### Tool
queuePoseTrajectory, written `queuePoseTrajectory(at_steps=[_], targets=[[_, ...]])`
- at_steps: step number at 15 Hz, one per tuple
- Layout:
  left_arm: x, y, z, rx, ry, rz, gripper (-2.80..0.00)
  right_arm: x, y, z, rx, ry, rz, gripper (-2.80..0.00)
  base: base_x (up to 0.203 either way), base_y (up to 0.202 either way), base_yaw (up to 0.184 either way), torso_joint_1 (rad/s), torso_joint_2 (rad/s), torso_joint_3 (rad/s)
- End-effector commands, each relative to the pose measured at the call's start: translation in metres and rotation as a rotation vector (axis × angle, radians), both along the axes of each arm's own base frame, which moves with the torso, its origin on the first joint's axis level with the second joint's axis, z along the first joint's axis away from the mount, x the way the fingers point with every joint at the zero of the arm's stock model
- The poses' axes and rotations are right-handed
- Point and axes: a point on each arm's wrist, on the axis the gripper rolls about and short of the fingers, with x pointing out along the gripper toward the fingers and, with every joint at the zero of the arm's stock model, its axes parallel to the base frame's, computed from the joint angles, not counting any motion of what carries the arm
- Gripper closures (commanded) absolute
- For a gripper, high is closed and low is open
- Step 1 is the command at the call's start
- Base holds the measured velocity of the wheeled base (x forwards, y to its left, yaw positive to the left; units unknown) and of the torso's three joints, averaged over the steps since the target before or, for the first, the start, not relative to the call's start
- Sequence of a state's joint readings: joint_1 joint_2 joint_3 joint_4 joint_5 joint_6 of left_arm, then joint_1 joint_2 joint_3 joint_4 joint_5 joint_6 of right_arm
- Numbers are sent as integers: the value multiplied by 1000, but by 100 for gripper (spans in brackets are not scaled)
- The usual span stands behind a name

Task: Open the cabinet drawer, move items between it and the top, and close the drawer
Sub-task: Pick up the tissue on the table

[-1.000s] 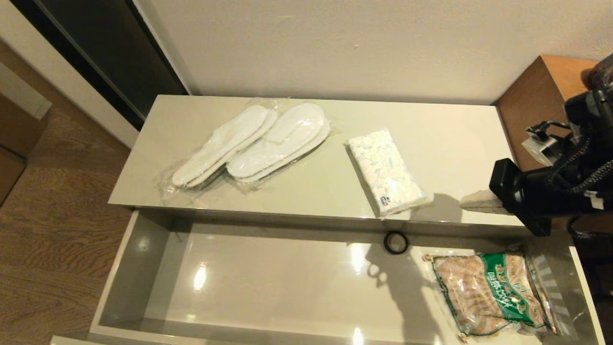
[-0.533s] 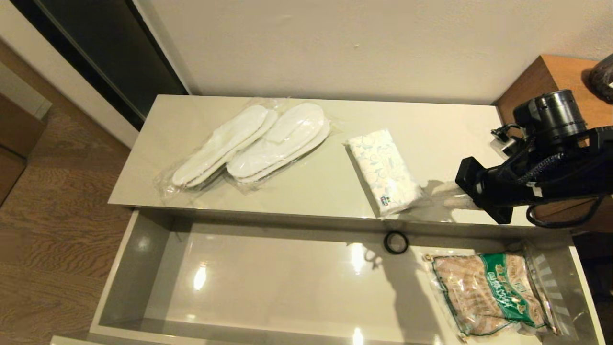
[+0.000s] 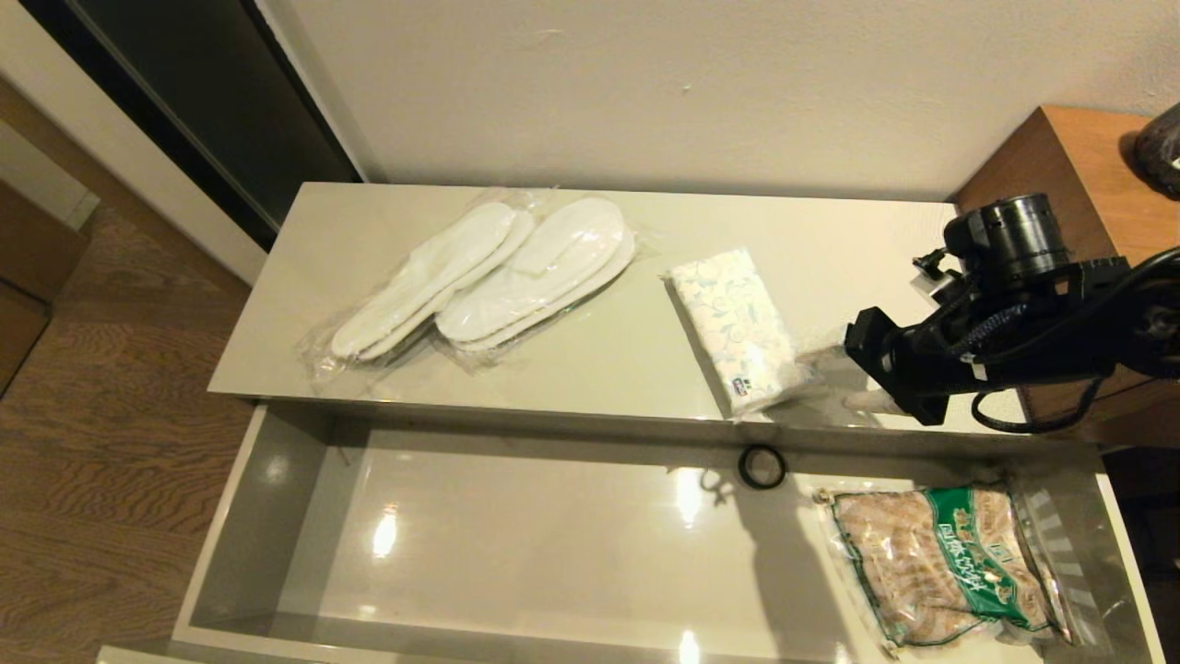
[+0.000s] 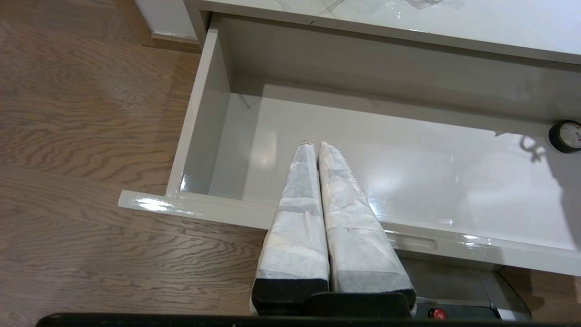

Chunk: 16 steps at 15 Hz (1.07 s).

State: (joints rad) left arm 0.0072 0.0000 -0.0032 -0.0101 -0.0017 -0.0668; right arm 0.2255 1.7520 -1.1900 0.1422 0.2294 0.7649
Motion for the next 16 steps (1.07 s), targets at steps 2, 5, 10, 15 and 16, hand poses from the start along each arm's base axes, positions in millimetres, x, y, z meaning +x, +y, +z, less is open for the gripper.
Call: queuePoseTrajectory(at_steps=[2,5,10,15,16], targets=[[0,0,0,-1,1,1,0,10,2,-9,7,4,-1,-280,0,0,0,0,0,0],[0,0,0,-1,1,1,0,19,6,-18,12,-12,1,-280,0,0,0,0,0,0],[0,0,0,-1,1,1,0,21,14,-18,14,-27,24,-280,0,0,0,0,0,0],[0,0,0,-1,1,1,0,23,22,-14,25,-71,45,-280,0,0,0,0,0,0],[0,0,0,-1,1,1,0,25,26,-16,26,-78,53,-280,0,0,0,0,0,0]])
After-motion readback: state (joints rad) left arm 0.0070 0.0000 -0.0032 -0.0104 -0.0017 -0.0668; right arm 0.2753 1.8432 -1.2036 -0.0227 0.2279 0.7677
